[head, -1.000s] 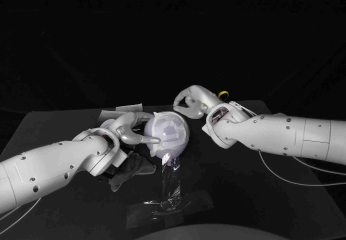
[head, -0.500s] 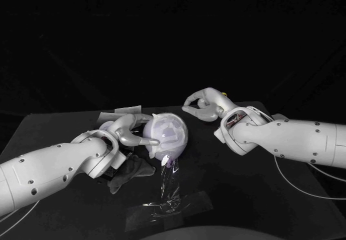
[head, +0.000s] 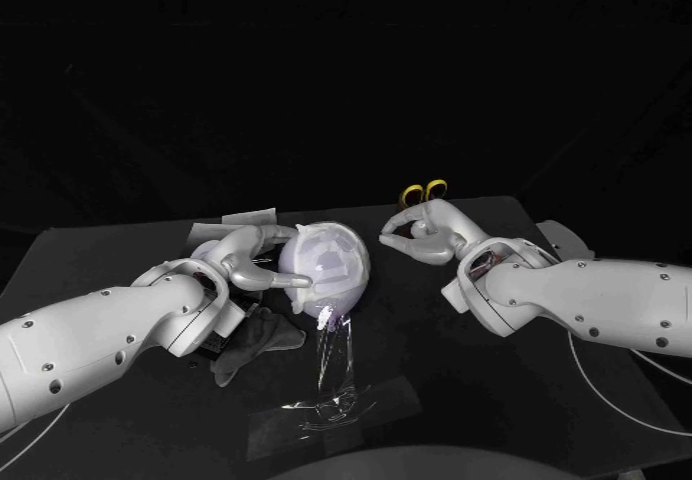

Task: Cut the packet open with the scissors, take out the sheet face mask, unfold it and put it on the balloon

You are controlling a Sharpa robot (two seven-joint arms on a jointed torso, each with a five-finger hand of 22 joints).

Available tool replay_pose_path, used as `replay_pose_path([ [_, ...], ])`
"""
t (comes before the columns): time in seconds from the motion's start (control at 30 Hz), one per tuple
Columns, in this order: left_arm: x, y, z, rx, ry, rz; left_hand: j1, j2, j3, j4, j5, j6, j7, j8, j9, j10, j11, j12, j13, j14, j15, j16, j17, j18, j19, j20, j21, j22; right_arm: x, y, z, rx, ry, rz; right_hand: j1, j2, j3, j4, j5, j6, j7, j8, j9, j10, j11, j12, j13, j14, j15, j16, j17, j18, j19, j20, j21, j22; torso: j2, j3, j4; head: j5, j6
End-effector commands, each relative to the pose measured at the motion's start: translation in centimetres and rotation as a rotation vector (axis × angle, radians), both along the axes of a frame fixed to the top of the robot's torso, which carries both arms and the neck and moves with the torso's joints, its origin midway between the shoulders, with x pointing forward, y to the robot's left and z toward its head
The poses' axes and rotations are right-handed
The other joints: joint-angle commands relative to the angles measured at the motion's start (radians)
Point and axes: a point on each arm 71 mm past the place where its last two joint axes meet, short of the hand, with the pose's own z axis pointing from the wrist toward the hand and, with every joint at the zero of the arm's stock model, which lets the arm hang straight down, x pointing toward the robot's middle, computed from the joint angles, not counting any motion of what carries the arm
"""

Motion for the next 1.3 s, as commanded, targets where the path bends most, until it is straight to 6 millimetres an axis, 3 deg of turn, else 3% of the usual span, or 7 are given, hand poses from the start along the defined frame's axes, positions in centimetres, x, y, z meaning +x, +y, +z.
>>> replay_pose_path([
  [0.03, -0.2, -0.1, -0.3, 0.0, 0.021, -0.009, 0.007, 0.0, 0.0, 0.001, 0.005, 0.0, 0.087, 0.003, 0.0, 0.004, 0.0, -0.004, 0.001, 0.007, 0.0, -0.002, -0.001, 0.012, 0.004, 0.001, 0.003, 0.001, -0.8, 0.0, -0.8, 0.059, 0.035, -0.024, 0.012, -0.003, -0.005, -0.002, 0.0, 0.003, 0.008, -0.006, -0.002, 0.099, 0.009, -0.005, 0.254, 0.105, 0.008, 0.003, 0.263, 0.014, -0.005, 0.007, -0.007, 0.068, -0.001, -0.0005, -0.0008, -0.004, -0.005],
  [0.27, -0.2, 0.1, -0.3, 0.001, 0.021, -0.006, 0.006, 0.0, 0.0, 0.001, 0.005, 0.0, 0.086, 0.003, 0.0, 0.004, 0.0, -0.004, 0.001, 0.008, -0.001, -0.002, -0.001, 0.012, 0.005, 0.001, 0.004, 0.002, -1.9, 0.6, -2.5, 0.103, 0.097, -0.032, 0.01, -0.01, -0.016, 0.002, 0.0, -0.003, 0.015, -0.022, -0.015, 0.096, 0.015, -0.012, 0.25, 0.105, 0.013, 0.003, 0.263, 0.016, -0.011, 0.011, -0.021, 0.062, -0.001, 0.0005, -0.0013, -0.009, -0.01],
  [0.6, -0.2, 0.2, -0.3, 0.001, 0.021, -0.003, 0.006, 0.0, 0.0, 0.001, 0.005, 0.0, 0.086, 0.003, 0.0, 0.004, 0.0, -0.004, 0.001, 0.008, -0.001, -0.002, -0.001, 0.012, 0.005, 0.001, 0.004, 0.002, -2.2, 1.6, -4.0, 0.14, 0.147, -0.038, -0.002, -0.019, -0.039, 0.014, 0.0, -0.005, 0.02, -0.038, -0.028, 0.095, 0.019, -0.015, 0.249, 0.105, 0.017, 0.003, 0.263, 0.019, -0.016, 0.016, -0.034, 0.057, 0.0, -0.001, 0.001, -0.02, -0.011],
  [0.9, -0.1, 0.4, -0.3, 0.002, 0.022, 0.0, 0.006, 0.0, 0.0, 0.001, 0.005, 0.0, 0.086, 0.003, 0.0, 0.004, 0.0, -0.004, 0.001, 0.008, -0.001, -0.002, -0.001, 0.012, 0.005, 0.001, 0.004, 0.002, -2.4, 2.2, -4.4, 0.166, 0.156, -0.032, -0.019, -0.035, -0.088, 0.037, -0.001, -0.021, 0.026, -0.064, -0.046, 0.092, 0.026, -0.023, 0.245, 0.105, 0.023, 0.003, 0.263, 0.021, -0.02, 0.023, -0.046, 0.054, 0.0, -0.0008, -0.0001, -0.022, -0.012],
  [1.3, -0.1, 0.5, -0.3, 0.003, 0.022, 0.004, 0.006, 0.0, 0.0, 0.001, 0.005, 0.0, 0.086, 0.003, 0.0, 0.004, 0.0, -0.004, 0.001, 0.008, -0.001, -0.002, -0.001, 0.012, 0.005, 0.001, 0.004, 0.002, -3.1, 2.9, -4.4, 0.198, 0.164, -0.01, -0.026, -0.037, -0.126, 0.06, -0.001, -0.011, 0.024, -0.068, -0.051, 0.093, 0.025, -0.021, 0.246, 0.105, 0.023, 0.003, 0.263, 0.022, -0.019, 0.024, -0.047, 0.055, -0.001, -0.001, -0.0009, -0.025, -0.016],
])
